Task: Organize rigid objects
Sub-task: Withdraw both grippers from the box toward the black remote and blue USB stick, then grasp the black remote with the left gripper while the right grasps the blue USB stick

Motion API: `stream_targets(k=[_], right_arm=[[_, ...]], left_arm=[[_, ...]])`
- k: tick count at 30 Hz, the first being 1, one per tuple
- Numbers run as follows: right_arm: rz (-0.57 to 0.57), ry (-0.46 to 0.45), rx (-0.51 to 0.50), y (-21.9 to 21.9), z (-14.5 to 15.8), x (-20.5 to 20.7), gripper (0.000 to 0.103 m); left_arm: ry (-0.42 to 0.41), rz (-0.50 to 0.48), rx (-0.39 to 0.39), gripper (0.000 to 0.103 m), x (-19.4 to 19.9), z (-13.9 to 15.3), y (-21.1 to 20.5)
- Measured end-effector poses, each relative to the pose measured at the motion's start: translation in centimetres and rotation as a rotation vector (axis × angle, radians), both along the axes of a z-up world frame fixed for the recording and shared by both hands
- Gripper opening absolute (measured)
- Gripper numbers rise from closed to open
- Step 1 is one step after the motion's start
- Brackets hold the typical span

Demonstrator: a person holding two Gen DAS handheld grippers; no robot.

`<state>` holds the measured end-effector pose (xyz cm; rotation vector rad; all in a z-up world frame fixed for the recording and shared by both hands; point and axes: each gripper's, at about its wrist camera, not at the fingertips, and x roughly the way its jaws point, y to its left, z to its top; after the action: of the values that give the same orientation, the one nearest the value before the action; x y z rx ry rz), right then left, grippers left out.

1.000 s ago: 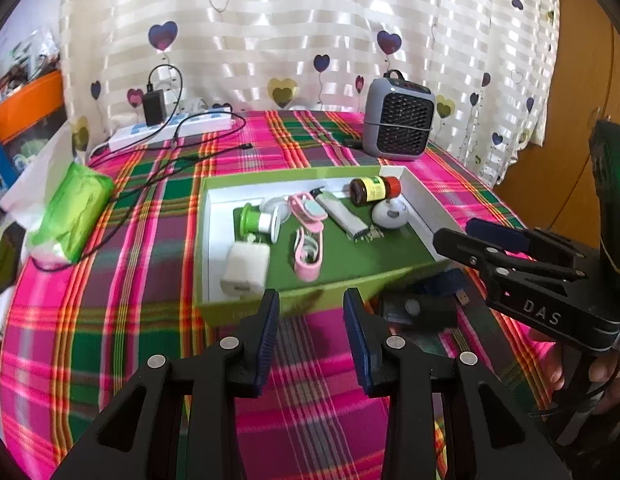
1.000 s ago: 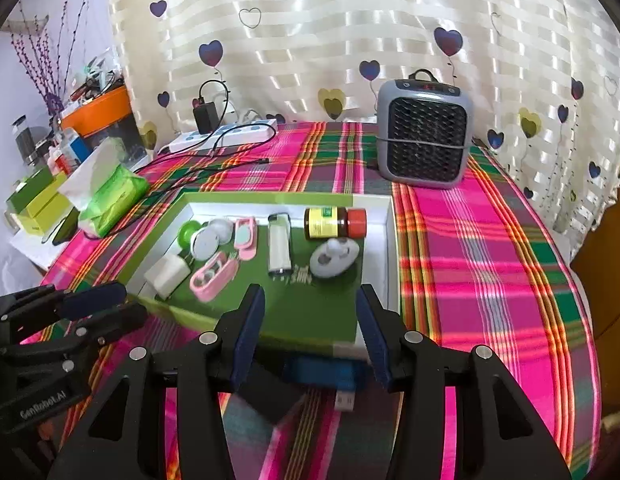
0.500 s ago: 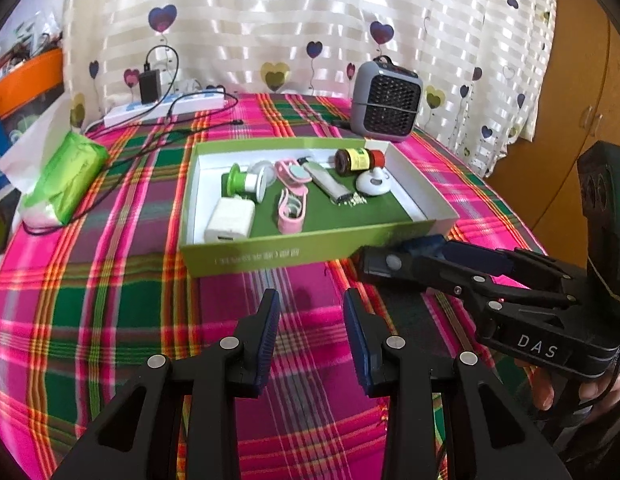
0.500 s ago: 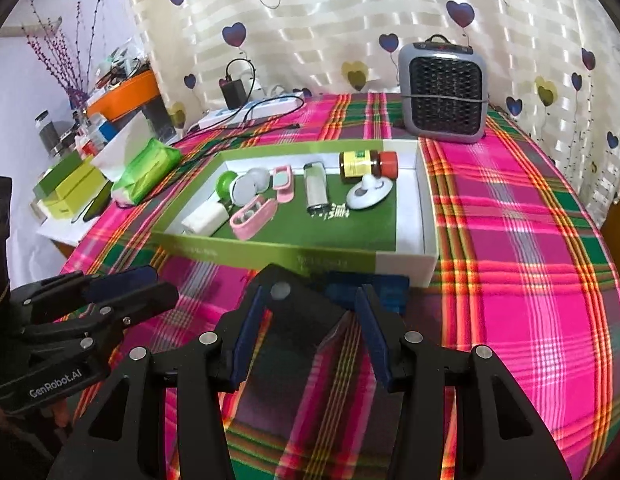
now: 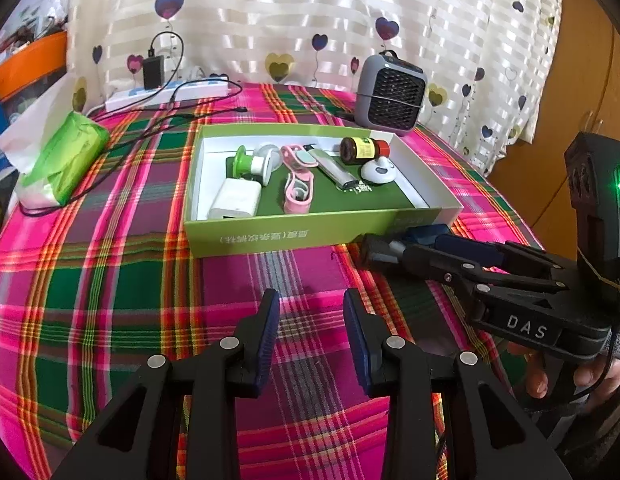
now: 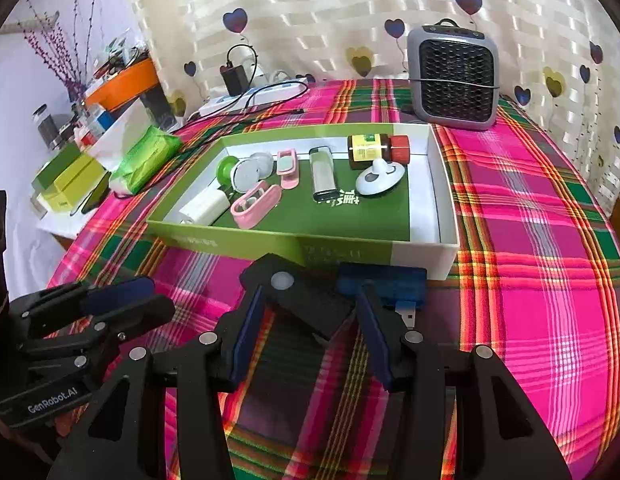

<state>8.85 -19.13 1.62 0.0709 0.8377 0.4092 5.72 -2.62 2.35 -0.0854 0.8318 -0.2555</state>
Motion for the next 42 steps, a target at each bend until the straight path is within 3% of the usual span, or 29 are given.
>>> stream_targets(k=[8, 30, 34, 42], right_arm=[[0.009, 0.04, 0.039, -0.1, -0.3, 0.3, 0.049], [0.214, 0.092, 0.114, 2.7, -0.5, -1.6, 0.049], [0.195, 0.037, 0.086, 1.3, 0.2, -2.1, 0.049], [0.009, -0.036, -0.022, -3.7, 0.8, -1.7, 0.049]], left_arm=[[0.004, -0.001, -0.011, 0.032, -0.1, -0.1, 0.2], [0.041, 0.028, -0.071, 0.032, 0.2, 0.0, 1.7], [0.036, -0.003, -0.077, 0.032, 0.3, 0.2, 0.9], [0.038, -0.075, -0.095, 0.032, 0.8, 0.7, -1.7]])
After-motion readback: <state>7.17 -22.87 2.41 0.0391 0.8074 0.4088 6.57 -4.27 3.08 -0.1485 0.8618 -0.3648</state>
